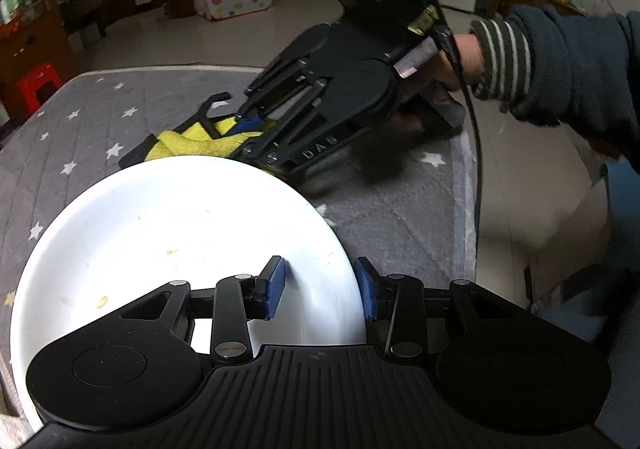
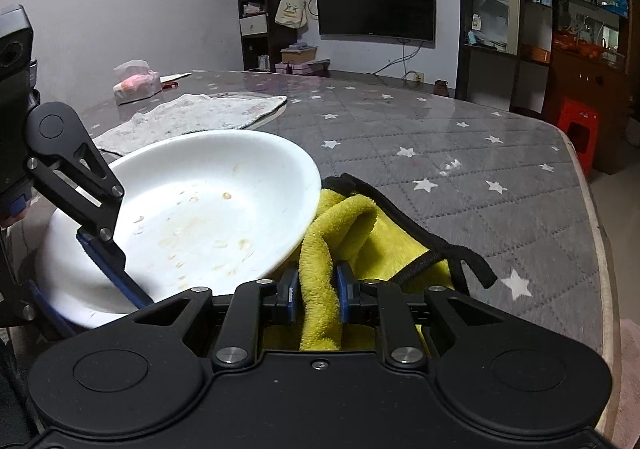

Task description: Clean bowl

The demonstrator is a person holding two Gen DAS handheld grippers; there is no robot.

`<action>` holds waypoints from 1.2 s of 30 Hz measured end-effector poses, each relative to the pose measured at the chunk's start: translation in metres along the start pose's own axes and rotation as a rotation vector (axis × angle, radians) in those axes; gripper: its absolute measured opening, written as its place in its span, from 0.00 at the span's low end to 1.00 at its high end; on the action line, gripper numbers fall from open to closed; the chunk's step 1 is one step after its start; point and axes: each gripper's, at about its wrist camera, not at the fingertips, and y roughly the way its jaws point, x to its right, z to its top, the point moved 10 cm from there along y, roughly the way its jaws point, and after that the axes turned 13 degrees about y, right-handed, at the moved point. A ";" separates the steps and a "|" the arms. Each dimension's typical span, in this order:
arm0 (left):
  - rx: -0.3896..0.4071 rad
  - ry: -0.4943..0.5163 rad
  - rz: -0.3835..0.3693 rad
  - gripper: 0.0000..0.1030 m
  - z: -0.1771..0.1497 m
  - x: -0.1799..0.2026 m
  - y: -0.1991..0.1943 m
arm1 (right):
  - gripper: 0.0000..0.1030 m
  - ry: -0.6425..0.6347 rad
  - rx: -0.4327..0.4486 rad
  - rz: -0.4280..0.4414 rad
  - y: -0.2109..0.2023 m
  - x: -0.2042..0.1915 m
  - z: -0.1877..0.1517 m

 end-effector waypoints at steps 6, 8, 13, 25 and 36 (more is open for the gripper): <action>-0.015 -0.027 0.032 0.41 0.014 -0.002 0.012 | 0.19 0.012 0.013 -0.013 -0.002 0.000 -0.001; -0.024 -0.020 0.047 0.42 0.017 -0.003 0.015 | 0.19 0.014 0.015 -0.021 -0.002 -0.001 -0.002; -0.016 -0.014 0.036 0.40 0.013 -0.006 0.008 | 0.19 0.030 0.019 -0.034 -0.006 -0.003 -0.005; -0.003 0.014 0.010 0.38 0.008 -0.001 0.002 | 0.19 0.062 0.031 -0.070 -0.032 -0.016 -0.028; -0.001 0.048 -0.027 0.35 -0.001 0.006 -0.005 | 0.19 0.031 0.006 -0.053 -0.030 -0.022 -0.026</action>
